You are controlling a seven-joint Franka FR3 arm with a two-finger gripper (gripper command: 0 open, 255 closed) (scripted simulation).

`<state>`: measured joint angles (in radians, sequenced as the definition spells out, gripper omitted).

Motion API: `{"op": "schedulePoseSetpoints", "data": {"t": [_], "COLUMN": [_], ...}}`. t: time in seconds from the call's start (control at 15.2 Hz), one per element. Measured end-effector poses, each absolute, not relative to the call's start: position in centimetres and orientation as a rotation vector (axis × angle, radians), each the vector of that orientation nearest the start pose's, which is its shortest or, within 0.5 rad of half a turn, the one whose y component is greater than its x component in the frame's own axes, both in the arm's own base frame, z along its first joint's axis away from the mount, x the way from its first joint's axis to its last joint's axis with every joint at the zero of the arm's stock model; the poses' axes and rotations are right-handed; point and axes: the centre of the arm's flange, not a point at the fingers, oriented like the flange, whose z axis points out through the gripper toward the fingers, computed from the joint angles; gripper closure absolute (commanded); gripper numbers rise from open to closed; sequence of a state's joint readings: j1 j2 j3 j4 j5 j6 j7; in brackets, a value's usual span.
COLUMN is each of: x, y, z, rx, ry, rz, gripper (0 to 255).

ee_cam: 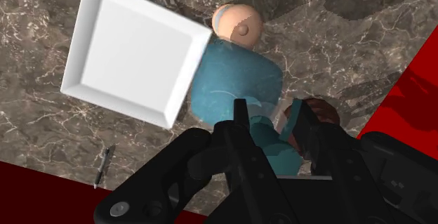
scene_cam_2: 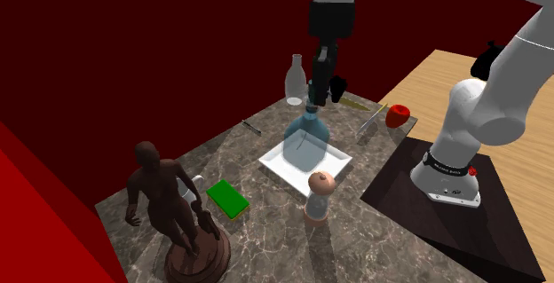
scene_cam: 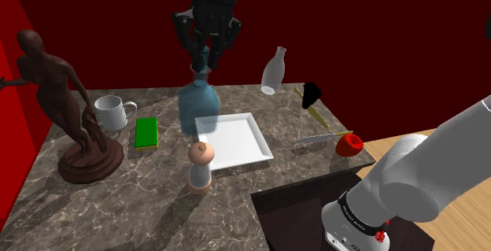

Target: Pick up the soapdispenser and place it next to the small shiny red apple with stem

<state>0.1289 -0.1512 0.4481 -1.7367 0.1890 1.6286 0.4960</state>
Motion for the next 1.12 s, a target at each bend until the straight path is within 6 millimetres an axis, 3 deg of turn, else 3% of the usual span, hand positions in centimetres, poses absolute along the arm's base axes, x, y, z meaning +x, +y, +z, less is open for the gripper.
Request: {"op": "schedulePoseSetpoints", "data": {"t": [1.12], "x": [30.6], "y": [12.1], "z": [66.9], "rx": [-3.017], "ry": [-0.105], "rz": [0.057], "gripper": [255]}}
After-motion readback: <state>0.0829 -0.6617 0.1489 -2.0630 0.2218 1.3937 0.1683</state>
